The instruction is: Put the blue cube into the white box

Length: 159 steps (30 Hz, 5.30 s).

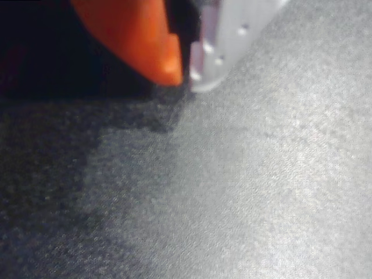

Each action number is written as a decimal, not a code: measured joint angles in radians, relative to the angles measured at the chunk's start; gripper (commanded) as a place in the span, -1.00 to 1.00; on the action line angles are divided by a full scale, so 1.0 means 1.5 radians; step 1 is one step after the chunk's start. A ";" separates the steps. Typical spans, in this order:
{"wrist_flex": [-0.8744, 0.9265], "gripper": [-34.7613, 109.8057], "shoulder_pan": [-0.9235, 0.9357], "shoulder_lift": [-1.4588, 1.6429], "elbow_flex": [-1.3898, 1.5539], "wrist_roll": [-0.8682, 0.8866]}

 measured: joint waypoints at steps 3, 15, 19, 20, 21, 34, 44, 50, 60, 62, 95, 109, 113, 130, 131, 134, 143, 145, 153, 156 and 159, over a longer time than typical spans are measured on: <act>0.000 -0.52 0.000 0.000 0.000 0.000; 0.000 -0.52 0.000 0.000 0.000 0.000; 0.000 -0.52 0.000 0.000 0.000 0.000; 0.000 -0.52 0.000 0.000 0.000 0.000; 0.000 -0.52 0.000 0.000 0.000 0.000; -0.001 -0.52 -0.001 -0.027 -0.047 0.000; -0.038 -0.52 0.033 -0.347 -0.271 -0.005; -0.050 -0.52 0.074 -0.621 -0.457 -0.022; -0.078 -0.52 0.106 -0.933 -0.659 -0.034; -0.097 -0.52 0.105 -0.961 -0.663 -0.034; -0.191 -0.22 0.065 -1.026 -0.653 0.016; -0.252 -0.24 0.066 -1.085 -0.653 0.032; -0.265 -0.26 0.066 -1.094 -0.653 0.036; -0.296 -0.52 0.067 -1.117 -0.652 0.050; -0.296 -0.52 0.067 -1.113 -0.647 0.053; -0.299 -0.52 0.067 -1.093 -0.625 0.062; -0.218 -0.52 0.090 -0.965 -0.590 0.143; -0.181 -0.52 0.103 -0.917 -0.586 0.173; 0.009 -0.52 0.255 -0.670 -0.539 0.258; 0.067 -0.52 0.356 -0.576 -0.510 0.258; 0.115 -0.52 0.449 -0.504 -0.496 0.241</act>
